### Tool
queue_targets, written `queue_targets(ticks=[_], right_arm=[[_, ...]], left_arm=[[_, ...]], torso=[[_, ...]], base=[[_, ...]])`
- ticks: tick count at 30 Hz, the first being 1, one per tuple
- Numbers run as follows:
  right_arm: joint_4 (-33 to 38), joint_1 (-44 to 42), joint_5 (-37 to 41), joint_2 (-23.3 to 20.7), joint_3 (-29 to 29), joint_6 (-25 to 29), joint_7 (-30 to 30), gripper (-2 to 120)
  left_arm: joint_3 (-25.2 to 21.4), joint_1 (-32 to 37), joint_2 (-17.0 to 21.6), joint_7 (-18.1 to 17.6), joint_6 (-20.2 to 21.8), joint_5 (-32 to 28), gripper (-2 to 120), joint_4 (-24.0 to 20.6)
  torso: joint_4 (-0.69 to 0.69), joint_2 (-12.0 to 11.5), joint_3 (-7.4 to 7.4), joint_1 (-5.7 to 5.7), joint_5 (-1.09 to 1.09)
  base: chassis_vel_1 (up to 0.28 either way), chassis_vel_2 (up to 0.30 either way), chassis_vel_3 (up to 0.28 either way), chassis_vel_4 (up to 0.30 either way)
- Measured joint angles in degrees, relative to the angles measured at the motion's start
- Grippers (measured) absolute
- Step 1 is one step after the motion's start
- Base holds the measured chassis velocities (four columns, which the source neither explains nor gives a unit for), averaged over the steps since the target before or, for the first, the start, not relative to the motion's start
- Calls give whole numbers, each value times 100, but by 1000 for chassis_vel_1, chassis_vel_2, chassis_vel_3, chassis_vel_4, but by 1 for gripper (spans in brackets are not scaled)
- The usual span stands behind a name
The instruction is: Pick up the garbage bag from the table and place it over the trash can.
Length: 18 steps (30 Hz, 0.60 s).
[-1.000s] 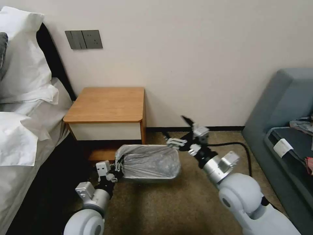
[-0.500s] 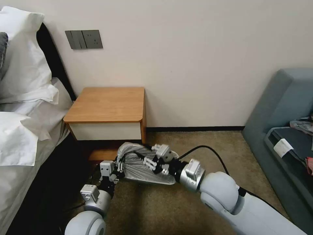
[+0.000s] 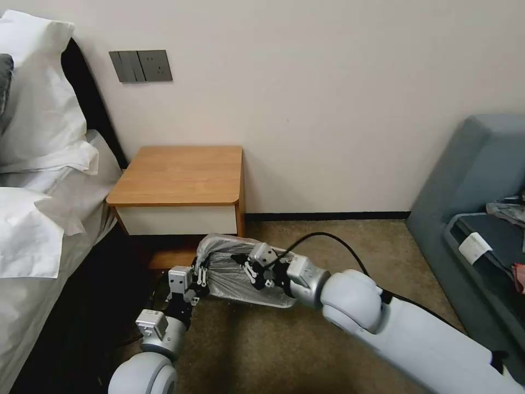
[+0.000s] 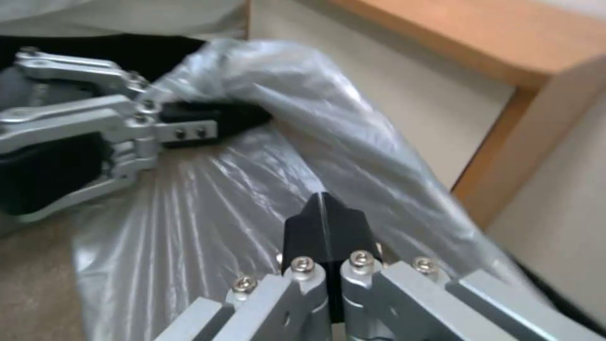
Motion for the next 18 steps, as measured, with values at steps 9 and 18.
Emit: queue_targets(ticks=[9,18], right_arm=[[-208,130,844,299,-211,-389,697,0],[-367,315,1145,476,-507,-636,1298,0]], left_arm=[[10,36,-26,38,-210,-9,5,-101],[-34,133,106,251,-254,207,5,-331]], torso=[[-1,0,0,0,0],[-1,0,0,0,0]], base=[[0,0,0,0],[0,0,0,0]])
